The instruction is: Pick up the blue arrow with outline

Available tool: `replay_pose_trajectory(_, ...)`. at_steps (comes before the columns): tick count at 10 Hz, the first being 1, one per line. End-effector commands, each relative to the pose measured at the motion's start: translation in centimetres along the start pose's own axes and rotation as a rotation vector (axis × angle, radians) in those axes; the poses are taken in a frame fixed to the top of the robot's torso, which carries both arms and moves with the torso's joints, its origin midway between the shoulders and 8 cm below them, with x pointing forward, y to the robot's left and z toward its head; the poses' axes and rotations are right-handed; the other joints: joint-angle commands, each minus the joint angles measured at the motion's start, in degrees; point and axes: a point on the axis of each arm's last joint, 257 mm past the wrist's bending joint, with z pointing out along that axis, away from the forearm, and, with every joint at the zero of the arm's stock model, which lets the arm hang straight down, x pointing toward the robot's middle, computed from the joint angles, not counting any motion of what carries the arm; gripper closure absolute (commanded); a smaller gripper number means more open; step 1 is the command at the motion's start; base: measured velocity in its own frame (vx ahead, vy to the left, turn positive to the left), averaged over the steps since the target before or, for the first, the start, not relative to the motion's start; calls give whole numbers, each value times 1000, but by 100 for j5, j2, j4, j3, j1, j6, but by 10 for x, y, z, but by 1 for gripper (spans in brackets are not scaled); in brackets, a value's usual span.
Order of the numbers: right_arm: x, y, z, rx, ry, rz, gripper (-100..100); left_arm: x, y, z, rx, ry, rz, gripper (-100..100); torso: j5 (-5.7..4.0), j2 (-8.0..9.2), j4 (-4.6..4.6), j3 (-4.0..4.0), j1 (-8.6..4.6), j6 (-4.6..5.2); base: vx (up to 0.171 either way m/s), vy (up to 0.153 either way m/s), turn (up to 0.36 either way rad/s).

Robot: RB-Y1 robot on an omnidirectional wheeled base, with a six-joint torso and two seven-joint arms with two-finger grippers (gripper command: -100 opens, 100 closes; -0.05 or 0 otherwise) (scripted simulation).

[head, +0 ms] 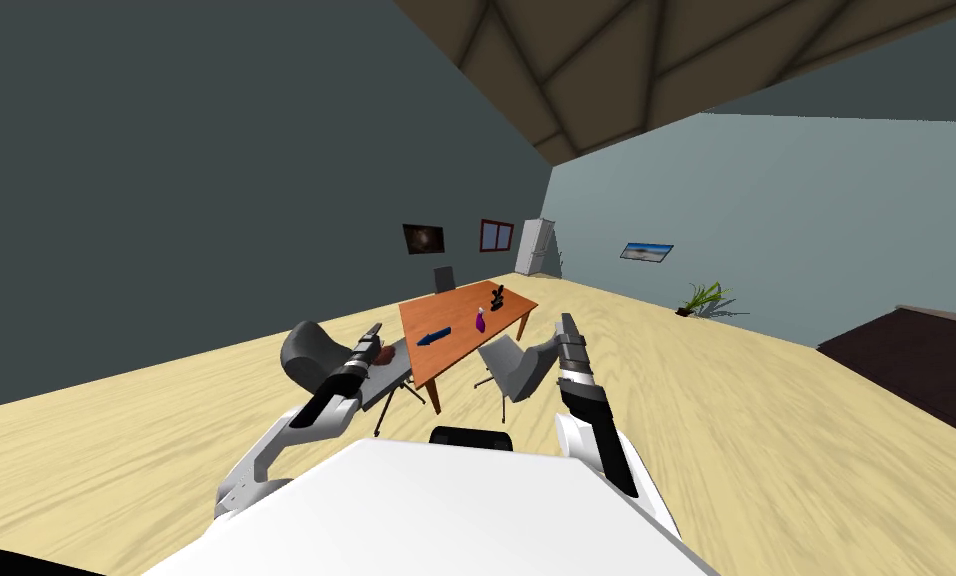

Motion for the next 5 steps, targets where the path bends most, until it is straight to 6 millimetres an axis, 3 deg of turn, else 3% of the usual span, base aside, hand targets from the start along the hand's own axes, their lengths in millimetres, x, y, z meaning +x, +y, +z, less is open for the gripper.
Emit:
replay_pose_trajectory(1, 0, 0, 0, 0, 0, 0, 0, -9, 18, 1, -55, -14, 2, -100, 0, 0, 0, 0, 0, 0, 7, -68, -49)
replay_pose_trajectory(4, 0, 0, 0, 0, 0, 0, 0, -41, 56, 6, -170, -66, 7, -100, 1, 3, 0, 1, 4, -3, 3, -67, -92)
replay_pose_trajectory(5, 0, 0, 0, 0, 0, 0, 0, -42, 62, 4, -194, -69, 6, -100, 0, 0, 0, 0, 0, -1, 11, -58, -54)
